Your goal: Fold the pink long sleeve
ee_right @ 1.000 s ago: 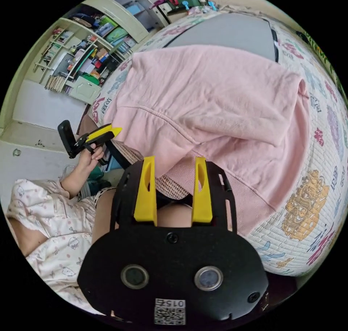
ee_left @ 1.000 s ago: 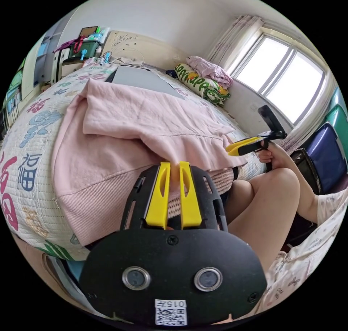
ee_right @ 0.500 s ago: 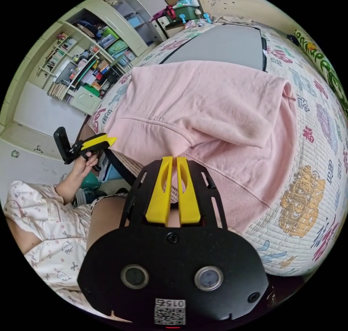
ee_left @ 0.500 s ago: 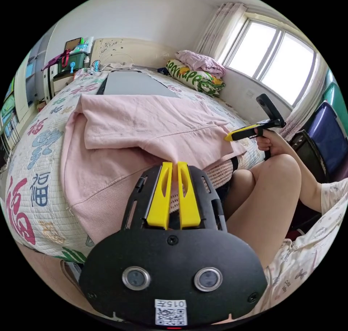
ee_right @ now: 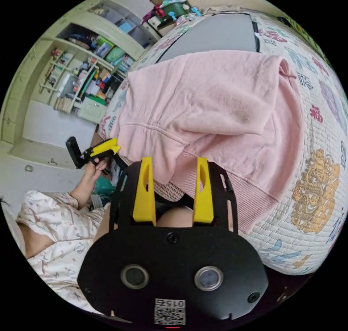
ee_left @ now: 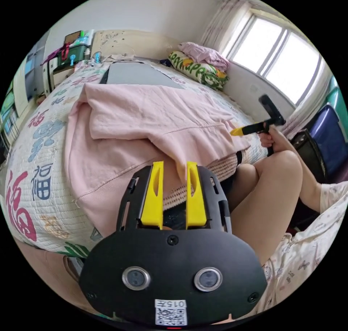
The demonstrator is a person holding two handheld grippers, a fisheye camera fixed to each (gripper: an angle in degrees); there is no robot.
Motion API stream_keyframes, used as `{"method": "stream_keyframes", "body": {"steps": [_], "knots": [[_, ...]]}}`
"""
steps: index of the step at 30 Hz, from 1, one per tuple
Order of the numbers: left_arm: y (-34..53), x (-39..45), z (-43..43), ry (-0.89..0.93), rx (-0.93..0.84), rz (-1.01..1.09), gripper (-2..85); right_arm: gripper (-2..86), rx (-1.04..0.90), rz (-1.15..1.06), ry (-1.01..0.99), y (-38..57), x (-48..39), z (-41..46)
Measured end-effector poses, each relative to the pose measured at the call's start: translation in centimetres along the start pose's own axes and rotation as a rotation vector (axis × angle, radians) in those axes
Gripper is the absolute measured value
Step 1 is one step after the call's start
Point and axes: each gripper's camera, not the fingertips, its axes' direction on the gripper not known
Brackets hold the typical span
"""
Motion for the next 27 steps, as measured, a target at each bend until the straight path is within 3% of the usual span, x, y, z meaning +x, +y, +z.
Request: {"method": "stream_keyframes", "body": {"steps": [5, 8, 13, 16, 21, 27], "knots": [[-1.5, -11.7, -2.3, -0.033, 0.192, -0.267, 11.6, 16.3, 0.357, 0.282, -0.309, 4.2, 9.6, -4.2], [-3.4, -16.8, 0.1, -0.056, 0.201, -0.338, 14.2, 16.4, 0.427, 0.354, -0.436, 5.3, 12.2, -4.0], [-6.0, -22.8, 5.7, -0.072, 0.178, -0.392, 14.0, 15.3, 0.399, 0.349, -0.284, 3.7, 12.0, -3.8], [-6.4, -25.0, 9.4, -0.08, 0.121, -0.354, 12.7, 8.4, 0.398, 0.338, -0.223, 2.6, 12.2, -3.0], [-4.2, -27.6, 10.8, -0.042, 0.165, -0.32, 2.2, 2.2, 0.343, 0.308, 0.041, 1.9, 11.5, -1.1], [-0.2, -28.7, 17.6, -0.232, 0.083, -0.13, 0.8, 1.8, 0.304, 0.274, 0.099, 2.3, 12.5, 2.4]]}}
